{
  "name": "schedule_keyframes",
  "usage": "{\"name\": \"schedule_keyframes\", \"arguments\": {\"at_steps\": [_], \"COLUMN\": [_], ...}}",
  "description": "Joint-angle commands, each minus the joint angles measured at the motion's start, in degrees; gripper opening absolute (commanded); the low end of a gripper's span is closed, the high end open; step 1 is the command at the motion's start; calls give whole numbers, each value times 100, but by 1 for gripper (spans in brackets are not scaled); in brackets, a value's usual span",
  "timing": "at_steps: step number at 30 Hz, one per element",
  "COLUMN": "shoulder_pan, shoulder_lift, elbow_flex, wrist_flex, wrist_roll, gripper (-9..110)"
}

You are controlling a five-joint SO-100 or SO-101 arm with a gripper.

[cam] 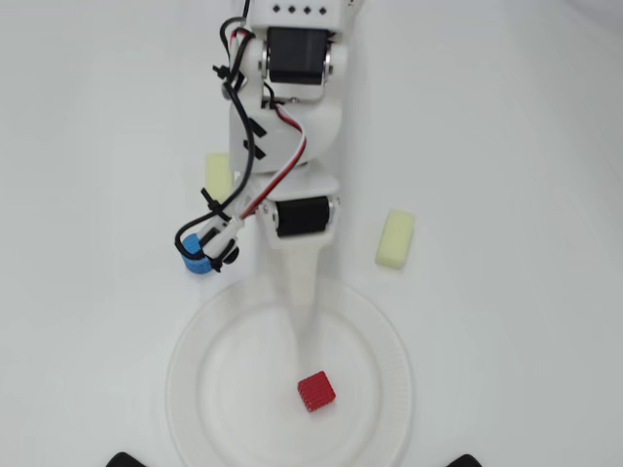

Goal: Grasp a red block and put it in the dish.

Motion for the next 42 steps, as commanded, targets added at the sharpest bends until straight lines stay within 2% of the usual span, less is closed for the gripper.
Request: {"name": "schedule_keyframes", "arguments": {"at_steps": [1, 12, 25, 31, 36, 42], "shoulder_pan": [62, 97, 492, 694, 466, 237], "shoulder_lift": [1107, 5537, 11426, 11426, 11426, 11426], "elbow_flex": [132, 2953, 6724, 7181, 7523, 7594], "wrist_flex": [352, 1354, 3226, 3454, 3735, 4711], "wrist_roll": [-9, -141, -396, 105, 580, 1556], "gripper": [28, 29, 29, 31, 33, 35]}}
